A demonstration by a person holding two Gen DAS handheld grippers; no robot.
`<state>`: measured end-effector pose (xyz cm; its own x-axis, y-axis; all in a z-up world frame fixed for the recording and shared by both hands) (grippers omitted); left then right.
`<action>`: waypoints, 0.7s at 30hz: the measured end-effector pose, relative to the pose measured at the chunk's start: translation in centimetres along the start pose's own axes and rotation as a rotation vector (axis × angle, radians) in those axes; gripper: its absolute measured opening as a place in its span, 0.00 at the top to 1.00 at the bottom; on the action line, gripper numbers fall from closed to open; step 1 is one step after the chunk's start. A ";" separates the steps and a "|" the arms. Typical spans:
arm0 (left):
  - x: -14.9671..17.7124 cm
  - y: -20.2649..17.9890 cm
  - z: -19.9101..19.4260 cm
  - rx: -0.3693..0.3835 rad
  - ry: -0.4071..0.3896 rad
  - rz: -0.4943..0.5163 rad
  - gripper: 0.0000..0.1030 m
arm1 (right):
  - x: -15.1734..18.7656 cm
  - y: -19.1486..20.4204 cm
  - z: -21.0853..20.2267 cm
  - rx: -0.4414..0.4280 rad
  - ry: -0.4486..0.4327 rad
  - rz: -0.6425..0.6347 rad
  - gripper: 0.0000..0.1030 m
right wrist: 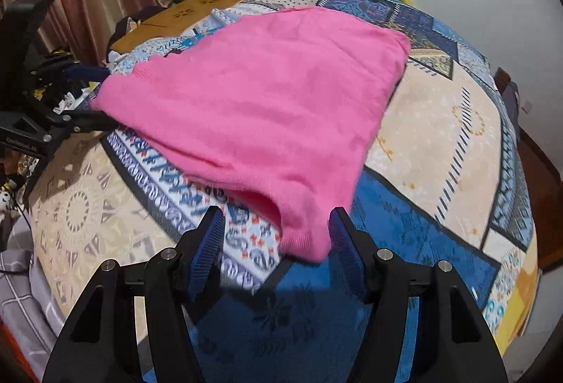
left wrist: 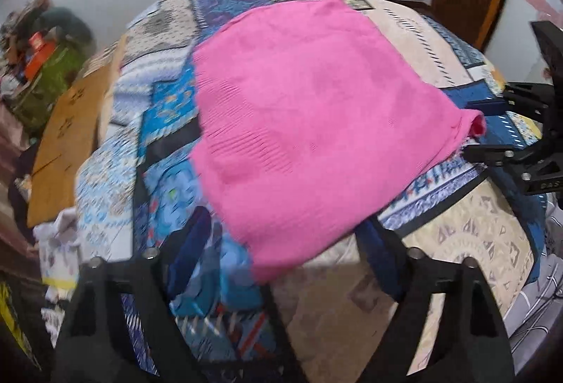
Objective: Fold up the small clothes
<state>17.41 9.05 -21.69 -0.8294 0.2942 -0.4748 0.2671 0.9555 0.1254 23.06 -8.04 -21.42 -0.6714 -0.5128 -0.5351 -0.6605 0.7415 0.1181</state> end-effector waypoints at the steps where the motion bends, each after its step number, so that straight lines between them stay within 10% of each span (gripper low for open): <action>1: -0.4 -0.2 0.3 0.022 0.001 0.012 0.36 | -0.1 0.0 0.2 -0.010 0.009 0.002 0.44; 8: -2.0 -0.5 2.0 0.049 -0.012 -0.022 0.67 | -0.9 0.5 1.7 -0.085 0.045 0.010 0.86; 21: 0.3 -1.1 -2.5 0.118 -0.005 -0.078 0.83 | -0.6 1.3 -4.3 -0.163 0.006 -0.003 0.90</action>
<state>15.62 8.18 -19.81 -0.8473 0.2189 -0.4839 0.2579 0.9660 -0.0148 21.14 -8.60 -17.36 -0.6713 -0.5176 -0.5306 -0.7077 0.6603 0.2513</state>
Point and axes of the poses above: each gripper's, at about its wrist camera, not at the fingertips, and z roughly the way its jaws point, y to its left, x to its underside, the point moved 2 cm from there along z, roughly the way its jaws point, and after that the axes turned 7 degrees about z, right-handed, at the moved point
